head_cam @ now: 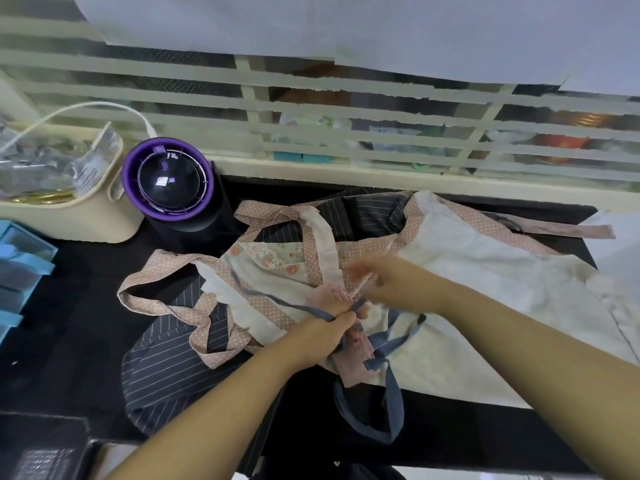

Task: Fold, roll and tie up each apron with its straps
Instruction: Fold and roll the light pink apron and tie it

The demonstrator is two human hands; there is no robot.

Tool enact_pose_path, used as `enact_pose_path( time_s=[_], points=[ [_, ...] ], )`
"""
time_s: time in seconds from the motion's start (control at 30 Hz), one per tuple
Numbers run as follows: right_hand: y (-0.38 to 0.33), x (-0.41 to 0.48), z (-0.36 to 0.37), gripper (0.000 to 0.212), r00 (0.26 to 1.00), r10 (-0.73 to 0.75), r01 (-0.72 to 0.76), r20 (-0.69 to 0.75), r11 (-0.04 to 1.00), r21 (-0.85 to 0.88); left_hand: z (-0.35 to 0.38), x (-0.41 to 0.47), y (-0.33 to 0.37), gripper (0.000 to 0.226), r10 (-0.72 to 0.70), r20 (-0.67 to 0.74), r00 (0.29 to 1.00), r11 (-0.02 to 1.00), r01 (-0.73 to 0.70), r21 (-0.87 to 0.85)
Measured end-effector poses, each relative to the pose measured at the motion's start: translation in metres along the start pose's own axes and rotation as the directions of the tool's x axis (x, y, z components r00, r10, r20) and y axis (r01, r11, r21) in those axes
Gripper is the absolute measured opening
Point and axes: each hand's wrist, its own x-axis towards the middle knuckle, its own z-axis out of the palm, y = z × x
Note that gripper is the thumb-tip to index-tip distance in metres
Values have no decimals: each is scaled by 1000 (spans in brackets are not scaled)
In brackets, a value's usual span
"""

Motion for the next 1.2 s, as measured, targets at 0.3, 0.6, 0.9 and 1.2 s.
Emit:
enact_pose_path(
  time_s=[0.3,0.6,0.9,1.2],
  points=[
    [35,-15,21,22,945,290,-99,-154,699,708,1,9,-17,21,6,-78,997,995,-14,-99],
    [22,-44,28,39,894,444,-138,53,160,977,3,17,-12,46,-139,-6,990,916,126,-381],
    [25,-57,60,35,792,485,-610,372,664,432,0,18,-14,53,-223,-72,972,844,155,-514],
    [-8,-21,32,20,993,11,11,-120,983,183,19,-13,-8,52,284,-208,936,869,-159,468]
  ],
)
